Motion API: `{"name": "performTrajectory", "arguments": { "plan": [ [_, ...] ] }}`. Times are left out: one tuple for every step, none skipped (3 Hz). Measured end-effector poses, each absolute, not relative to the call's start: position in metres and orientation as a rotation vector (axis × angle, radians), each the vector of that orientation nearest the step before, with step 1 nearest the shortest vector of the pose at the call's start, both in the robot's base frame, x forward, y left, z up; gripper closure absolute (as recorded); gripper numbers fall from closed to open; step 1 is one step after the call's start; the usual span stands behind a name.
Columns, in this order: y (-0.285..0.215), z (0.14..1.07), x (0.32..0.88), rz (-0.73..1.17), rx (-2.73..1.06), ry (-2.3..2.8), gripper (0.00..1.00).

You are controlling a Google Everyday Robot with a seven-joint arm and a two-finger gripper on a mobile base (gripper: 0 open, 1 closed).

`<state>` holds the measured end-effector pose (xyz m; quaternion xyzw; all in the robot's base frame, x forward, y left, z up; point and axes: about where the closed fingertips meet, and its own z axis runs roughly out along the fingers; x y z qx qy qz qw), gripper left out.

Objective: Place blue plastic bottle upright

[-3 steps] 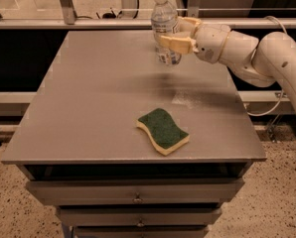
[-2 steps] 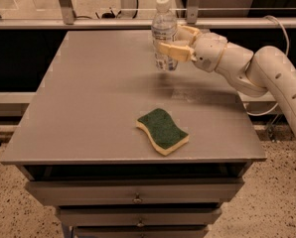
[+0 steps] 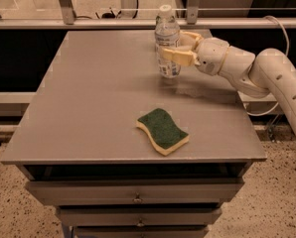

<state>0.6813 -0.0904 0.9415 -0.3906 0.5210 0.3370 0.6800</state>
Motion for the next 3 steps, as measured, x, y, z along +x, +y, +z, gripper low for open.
{"name": "performTrajectory", "arguments": {
  "plan": [
    [-0.098, 0.932, 0.676, 0.770, -0.885, 1.193, 1.00],
    [-0.107, 0.923, 0.667, 0.792, -0.876, 1.223, 0.75],
    [-0.110, 0.917, 0.662, 0.800, -0.870, 1.245, 0.53]
  ]
}}
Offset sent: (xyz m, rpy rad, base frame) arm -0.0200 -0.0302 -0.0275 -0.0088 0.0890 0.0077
